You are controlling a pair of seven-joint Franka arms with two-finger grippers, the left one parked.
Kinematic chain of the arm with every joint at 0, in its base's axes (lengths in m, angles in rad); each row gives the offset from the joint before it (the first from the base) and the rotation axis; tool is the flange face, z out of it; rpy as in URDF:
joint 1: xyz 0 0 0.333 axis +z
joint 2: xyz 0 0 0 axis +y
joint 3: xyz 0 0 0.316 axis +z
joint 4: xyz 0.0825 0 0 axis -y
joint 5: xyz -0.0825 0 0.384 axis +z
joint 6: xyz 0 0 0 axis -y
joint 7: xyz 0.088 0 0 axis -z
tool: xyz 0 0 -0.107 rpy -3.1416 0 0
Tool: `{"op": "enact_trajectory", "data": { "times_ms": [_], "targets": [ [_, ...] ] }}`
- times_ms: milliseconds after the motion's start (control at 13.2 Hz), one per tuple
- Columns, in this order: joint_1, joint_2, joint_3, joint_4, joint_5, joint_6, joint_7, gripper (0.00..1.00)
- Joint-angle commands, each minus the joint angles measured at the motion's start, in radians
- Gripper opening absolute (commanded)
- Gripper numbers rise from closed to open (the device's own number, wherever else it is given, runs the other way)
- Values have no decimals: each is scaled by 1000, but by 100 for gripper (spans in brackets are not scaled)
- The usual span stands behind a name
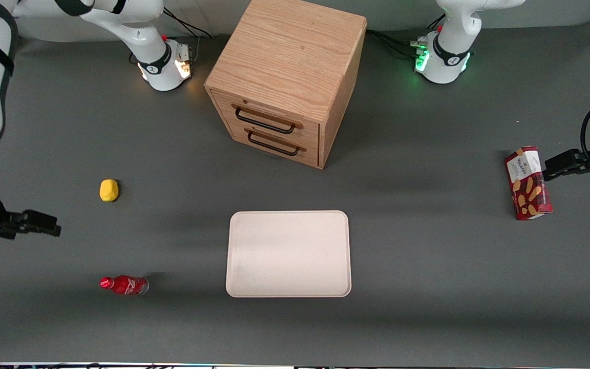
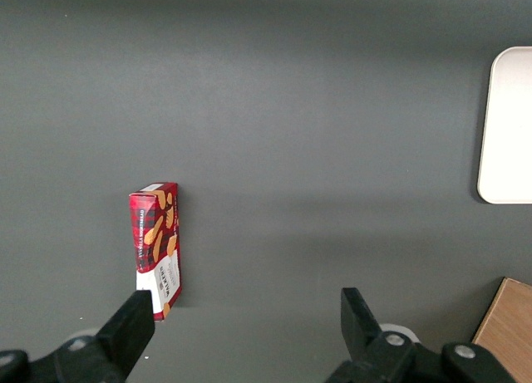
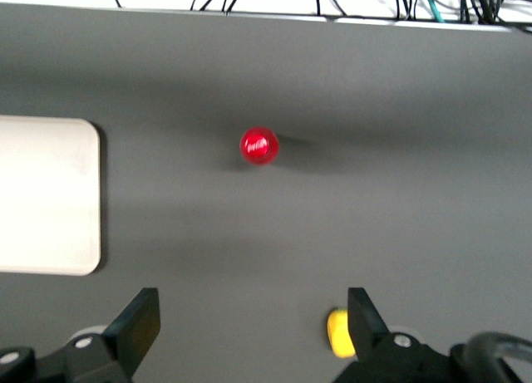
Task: Place coke bottle on tray
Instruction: 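Move the open right gripper down toward the red Coca-Cola bottle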
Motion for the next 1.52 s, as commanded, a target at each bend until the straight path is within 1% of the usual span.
{"op": "enact_trajectory", "data": {
  "times_ms": [0,455,683,834,1062,1138,1441],
  "targets": [
    [-11,57,-3,99,10,43,-84,100],
    [-25,81,-1,100,10,74,-86,100],
    [-31,147,2,99,16,99,-77,100],
    [-31,196,23,99,21,137,-74,100],
    [-29,230,36,96,38,207,-64,100],
    [-29,239,40,94,58,224,-63,100],
    [-29,288,40,79,62,255,-69,100]
  ]
}}
